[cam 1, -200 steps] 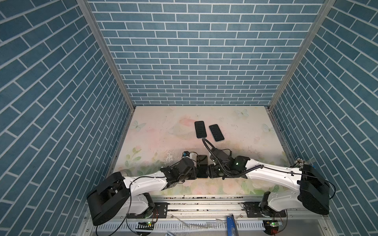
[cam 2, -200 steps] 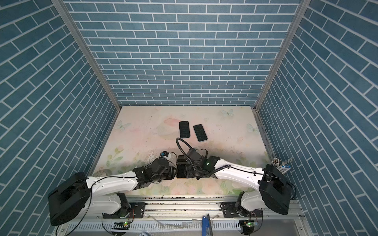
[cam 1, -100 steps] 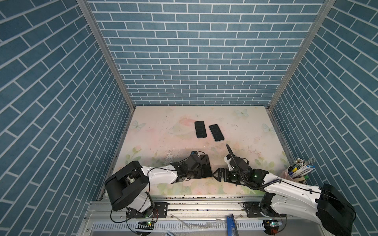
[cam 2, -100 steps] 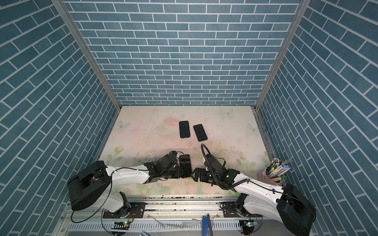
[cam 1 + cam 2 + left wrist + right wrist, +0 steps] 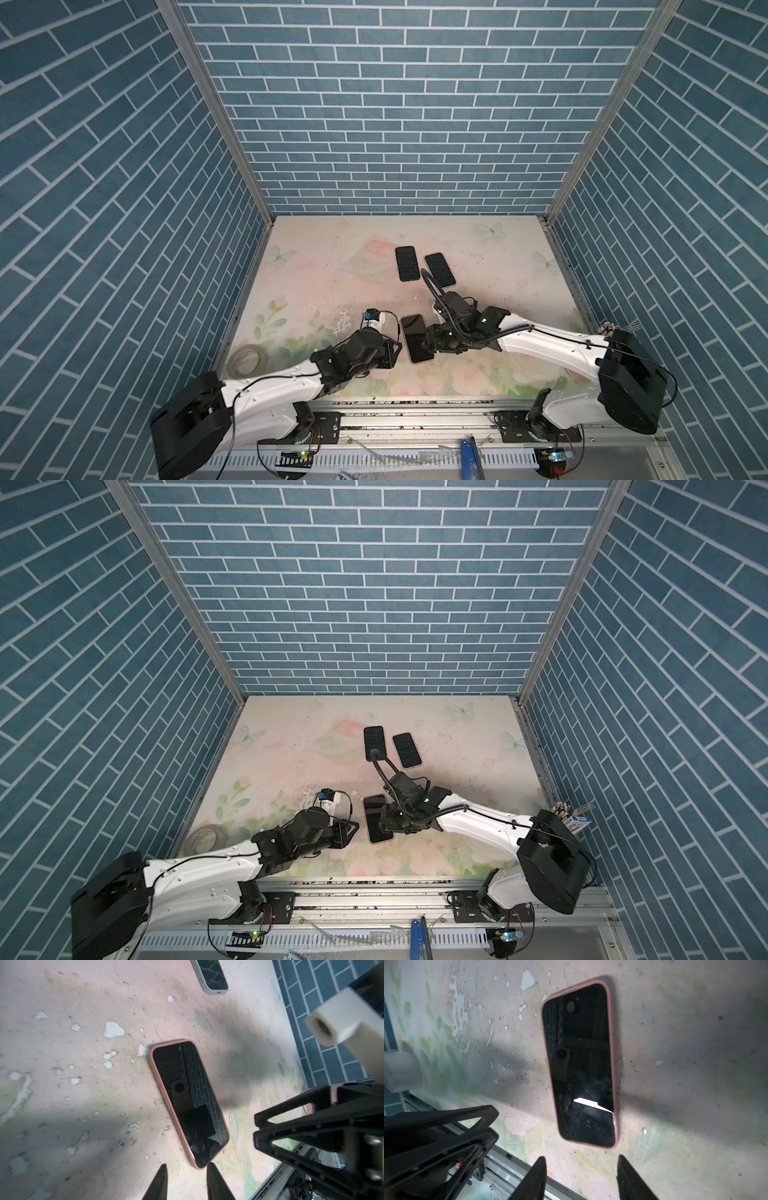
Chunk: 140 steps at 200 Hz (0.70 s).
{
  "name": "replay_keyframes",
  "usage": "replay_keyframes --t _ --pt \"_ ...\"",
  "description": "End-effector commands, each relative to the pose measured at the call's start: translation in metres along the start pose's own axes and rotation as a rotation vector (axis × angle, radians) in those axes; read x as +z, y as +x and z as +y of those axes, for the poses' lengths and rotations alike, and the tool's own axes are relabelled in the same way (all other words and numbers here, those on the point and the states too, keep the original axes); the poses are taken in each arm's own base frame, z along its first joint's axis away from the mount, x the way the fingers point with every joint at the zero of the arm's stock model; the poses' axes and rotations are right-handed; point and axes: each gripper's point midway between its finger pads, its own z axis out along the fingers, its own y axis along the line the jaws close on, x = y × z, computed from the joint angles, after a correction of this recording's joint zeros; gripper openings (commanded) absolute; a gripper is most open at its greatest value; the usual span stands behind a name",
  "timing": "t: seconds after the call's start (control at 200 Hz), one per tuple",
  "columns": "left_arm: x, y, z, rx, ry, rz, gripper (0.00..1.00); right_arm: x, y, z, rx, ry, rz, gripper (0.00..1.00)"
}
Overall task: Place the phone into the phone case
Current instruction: 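Open the left gripper and draw it back while the right gripper grips the cased phone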
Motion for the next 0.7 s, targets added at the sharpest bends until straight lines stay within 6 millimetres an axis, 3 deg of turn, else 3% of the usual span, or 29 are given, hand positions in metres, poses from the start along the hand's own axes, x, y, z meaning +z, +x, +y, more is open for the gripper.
replay_keyframes --t 0.0,0.265,0.48,0.695 --pt "-0.012 -0.007 0.019 -0.047 -0.041 -0.093 0.37 0.001 0.006 -0.009 -0.107 0.146 0.072 0.53" --pt "-0.03 -0.012 0.032 -0.098 -0.032 -0.177 0.39 0.025 0.009 -0.009 -0.167 0.274 0.143 0.52" --pt "-0.029 -0.012 0.033 -0.099 -0.038 -0.172 0.38 0.045 0.025 -0.014 -0.181 0.314 0.187 0.53" --pt "-0.025 -0.01 0.03 -0.091 -0.045 -0.151 0.38 0.054 0.028 -0.019 -0.185 0.351 0.21 0.53"
